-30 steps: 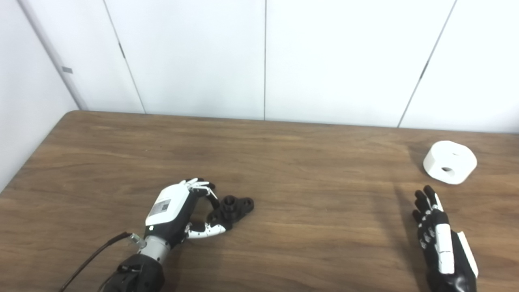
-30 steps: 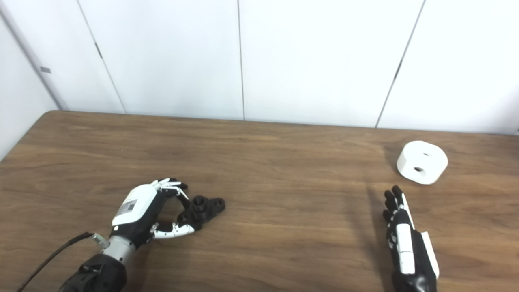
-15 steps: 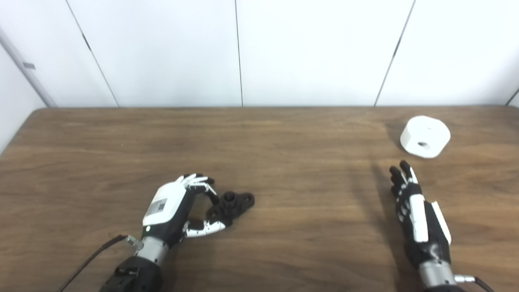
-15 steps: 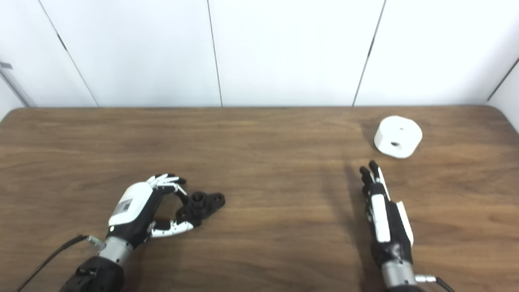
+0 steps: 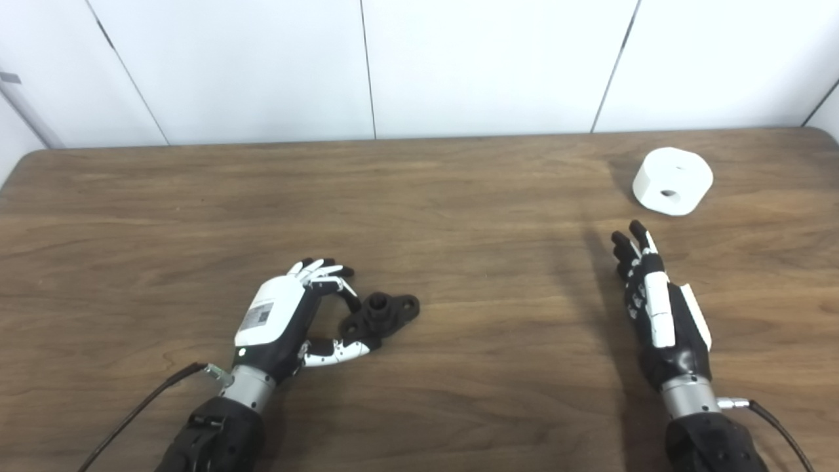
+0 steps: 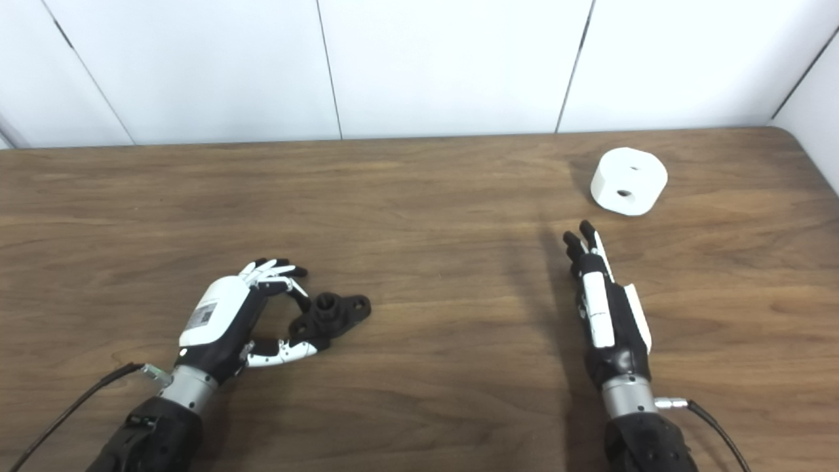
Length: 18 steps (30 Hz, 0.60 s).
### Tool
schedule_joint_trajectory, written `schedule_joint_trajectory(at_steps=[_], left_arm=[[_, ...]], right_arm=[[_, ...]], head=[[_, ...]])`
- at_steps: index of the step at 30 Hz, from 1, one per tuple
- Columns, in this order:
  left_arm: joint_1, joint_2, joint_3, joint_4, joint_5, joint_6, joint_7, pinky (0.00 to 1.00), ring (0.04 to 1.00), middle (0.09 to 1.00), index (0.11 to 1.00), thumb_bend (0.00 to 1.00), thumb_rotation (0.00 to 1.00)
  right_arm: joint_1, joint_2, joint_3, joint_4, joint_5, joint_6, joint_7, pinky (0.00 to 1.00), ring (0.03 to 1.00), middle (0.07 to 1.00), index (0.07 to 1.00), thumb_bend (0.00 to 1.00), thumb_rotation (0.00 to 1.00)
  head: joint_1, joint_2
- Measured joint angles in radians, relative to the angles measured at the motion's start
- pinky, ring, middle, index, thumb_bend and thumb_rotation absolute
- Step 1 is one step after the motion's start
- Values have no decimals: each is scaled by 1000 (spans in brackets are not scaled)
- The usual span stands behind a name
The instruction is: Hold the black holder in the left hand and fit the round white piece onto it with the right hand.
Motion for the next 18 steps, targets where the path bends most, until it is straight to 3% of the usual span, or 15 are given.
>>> schedule_joint_trajectory(at_steps=[10, 14, 18], left_arm=[[-2, 0, -38, -8, 11, -13, -5, 953, 908, 827, 488, 519, 46], [-2, 0, -52, -14, 13, -17, -12, 954, 910, 826, 488, 518, 45], [-1, 0, -59, -12, 13, -31, -14, 944, 909, 823, 488, 518, 45]], right_arm=[[1, 0, -3, -4, 13, 7, 0, 1000, 967, 946, 989, 575, 1000], [1, 1, -3, -4, 13, 6, -1, 1000, 970, 945, 989, 567, 1000], [0, 2, -3, -11, 8, 6, -11, 1000, 964, 947, 983, 592, 993]], head=[[-3, -8], [-66, -24], [-83, -24]])
